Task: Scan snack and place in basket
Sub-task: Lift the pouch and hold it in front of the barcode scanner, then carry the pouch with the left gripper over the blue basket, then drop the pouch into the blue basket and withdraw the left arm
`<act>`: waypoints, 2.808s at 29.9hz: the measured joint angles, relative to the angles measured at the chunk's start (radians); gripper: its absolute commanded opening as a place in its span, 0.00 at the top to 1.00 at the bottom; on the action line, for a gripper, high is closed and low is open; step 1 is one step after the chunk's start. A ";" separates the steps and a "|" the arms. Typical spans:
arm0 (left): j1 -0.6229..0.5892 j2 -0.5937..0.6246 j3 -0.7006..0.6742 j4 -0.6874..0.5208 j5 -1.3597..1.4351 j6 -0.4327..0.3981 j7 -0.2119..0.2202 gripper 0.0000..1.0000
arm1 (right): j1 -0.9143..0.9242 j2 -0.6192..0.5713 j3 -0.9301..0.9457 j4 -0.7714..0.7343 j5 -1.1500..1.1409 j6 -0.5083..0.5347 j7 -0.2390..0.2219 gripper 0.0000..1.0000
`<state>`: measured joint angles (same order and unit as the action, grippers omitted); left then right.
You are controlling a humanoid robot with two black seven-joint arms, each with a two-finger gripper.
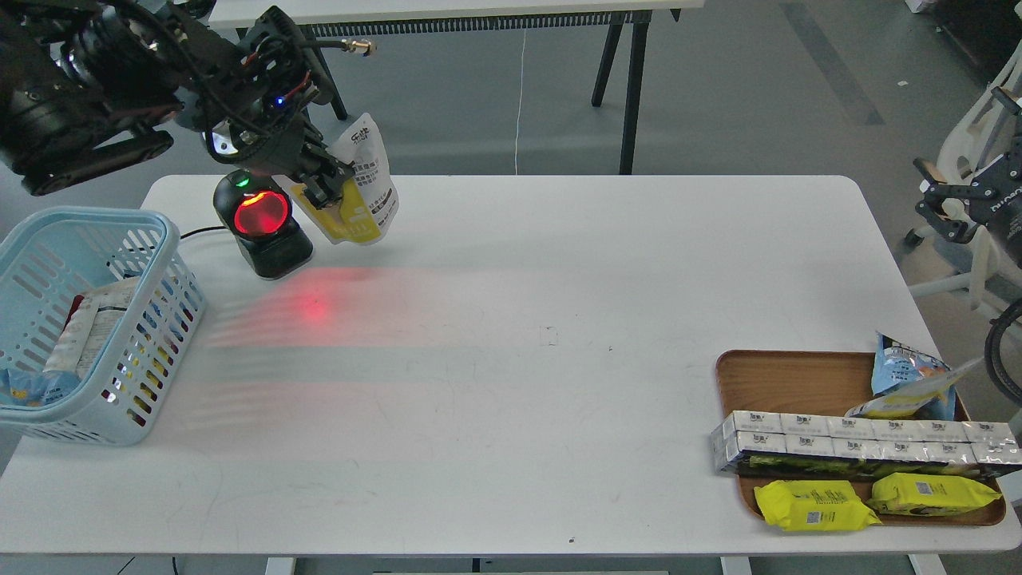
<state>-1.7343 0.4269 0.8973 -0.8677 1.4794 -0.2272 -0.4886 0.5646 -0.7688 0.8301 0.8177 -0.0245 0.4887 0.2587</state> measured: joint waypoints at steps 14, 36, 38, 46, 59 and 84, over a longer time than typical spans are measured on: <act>0.046 0.050 0.058 0.013 0.005 -0.011 0.000 1.00 | -0.007 0.012 -0.001 0.000 0.000 0.000 0.005 0.01; -0.210 0.402 0.105 -0.185 0.090 -0.105 0.000 1.00 | -0.011 0.015 0.000 0.000 0.000 0.000 0.005 0.01; -0.254 0.439 0.106 -0.192 0.129 -0.129 0.000 1.00 | -0.011 0.015 0.000 0.000 0.000 0.000 0.005 0.01; -0.312 0.611 0.097 -0.194 0.345 -0.196 0.000 1.00 | -0.012 0.016 0.000 -0.005 0.000 0.000 0.005 0.01; -0.082 0.666 -0.003 -0.191 0.379 -0.200 0.000 1.00 | -0.017 0.035 0.000 -0.005 0.000 0.000 0.005 0.01; 0.182 0.654 -0.272 -0.150 0.422 -0.179 0.000 0.20 | -0.017 0.036 -0.004 -0.010 0.000 0.000 0.005 0.01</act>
<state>-1.5522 1.0810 0.6257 -1.0177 1.9014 -0.4061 -0.4887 0.5476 -0.7333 0.8257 0.8080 -0.0245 0.4887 0.2637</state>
